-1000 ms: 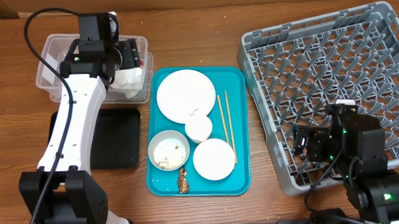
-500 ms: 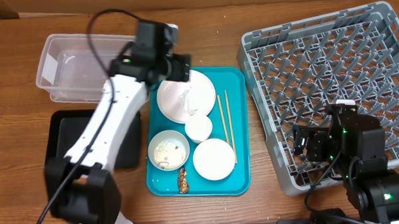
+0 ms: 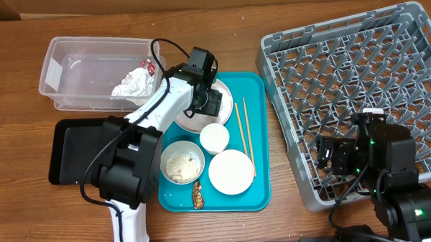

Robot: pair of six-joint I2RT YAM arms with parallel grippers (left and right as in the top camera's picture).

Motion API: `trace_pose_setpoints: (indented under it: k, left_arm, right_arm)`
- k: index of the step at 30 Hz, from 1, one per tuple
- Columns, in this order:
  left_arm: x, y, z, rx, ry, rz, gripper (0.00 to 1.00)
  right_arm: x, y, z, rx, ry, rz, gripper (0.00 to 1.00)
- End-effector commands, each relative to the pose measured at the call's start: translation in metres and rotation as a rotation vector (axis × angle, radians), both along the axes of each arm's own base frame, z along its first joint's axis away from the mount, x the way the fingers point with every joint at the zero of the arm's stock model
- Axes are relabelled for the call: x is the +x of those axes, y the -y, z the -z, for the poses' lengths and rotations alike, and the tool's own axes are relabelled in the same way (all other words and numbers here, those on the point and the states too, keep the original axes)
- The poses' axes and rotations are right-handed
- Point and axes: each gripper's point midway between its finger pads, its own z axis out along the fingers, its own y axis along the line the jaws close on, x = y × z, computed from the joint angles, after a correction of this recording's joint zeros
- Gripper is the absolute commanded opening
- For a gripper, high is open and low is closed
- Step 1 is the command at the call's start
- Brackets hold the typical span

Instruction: Sort waste into correct bins and load items into the dishwasher

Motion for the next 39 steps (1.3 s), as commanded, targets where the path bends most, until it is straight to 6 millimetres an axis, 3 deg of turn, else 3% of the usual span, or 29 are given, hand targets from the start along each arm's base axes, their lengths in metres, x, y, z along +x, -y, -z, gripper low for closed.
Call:
trace_pose_setpoints:
  k: [1, 3, 4, 8, 12, 16, 19, 23, 25, 27, 28, 30, 34, 39]
  left_arm:
    - [-0.001, 0.003, 0.0, 0.006, 0.0, 0.004, 0.4]
    - [0.0, 0.002, -0.003, 0.006, 0.007, 0.007, 0.05]
    - [0.0, 0.002, -0.005, 0.004, 0.01, 0.004, 0.04]
    - [0.006, -0.005, -0.031, -0.013, 0.055, -0.013, 0.04]
    - [0.021, -0.031, -0.08, -0.012, 0.17, -0.078, 0.04]
    - [0.035, -0.08, -0.133, 0.012, 0.308, -0.192, 0.04]
    - [0.042, -0.126, -0.161, 0.052, 0.388, -0.301, 0.04]
    - [0.048, -0.173, -0.17, 0.069, 0.42, -0.405, 0.05]
    - [0.048, -0.19, -0.167, 0.078, 0.411, -0.441, 0.22]
    - [0.048, -0.2, -0.163, 0.08, 0.4, -0.462, 0.26]
    - [0.048, -0.201, -0.162, 0.073, 0.395, -0.464, 0.27]
    - [0.048, -0.197, -0.162, 0.041, 0.387, -0.452, 0.42]
    - [0.043, -0.172, -0.161, -0.063, 0.348, -0.392, 0.49]
    - [0.014, -0.138, -0.153, -0.121, 0.223, -0.315, 0.57]
  right_arm:
    - [0.002, 0.003, -0.013, -0.001, 0.038, 0.013, 1.0]
    - [0.002, 0.003, -0.013, -0.001, 0.038, 0.014, 1.0]
    - [0.002, 0.003, -0.013, -0.001, 0.038, 0.014, 1.0]
    - [0.002, 0.003, -0.013, -0.001, 0.037, 0.014, 1.0]
    - [0.002, 0.003, -0.013, -0.001, 0.038, 0.013, 1.0]
    - [0.002, 0.003, -0.013, -0.001, 0.037, 0.014, 1.0]
    - [0.002, 0.003, -0.013, -0.001, 0.037, 0.013, 1.0]
    - [0.002, 0.003, -0.013, -0.001, 0.038, 0.013, 1.0]
    - [0.002, 0.003, -0.013, -0.001, 0.037, 0.013, 1.0]
    - [0.002, 0.003, -0.013, -0.001, 0.037, 0.013, 1.0]
    - [0.002, 0.003, -0.013, -0.001, 0.037, 0.013, 1.0]
    - [0.002, 0.003, -0.013, -0.001, 0.037, 0.013, 1.0]
    - [0.002, 0.003, -0.013, -0.001, 0.037, 0.013, 1.0]
    - [0.001, 0.003, -0.012, -0.001, 0.034, 0.013, 1.0]
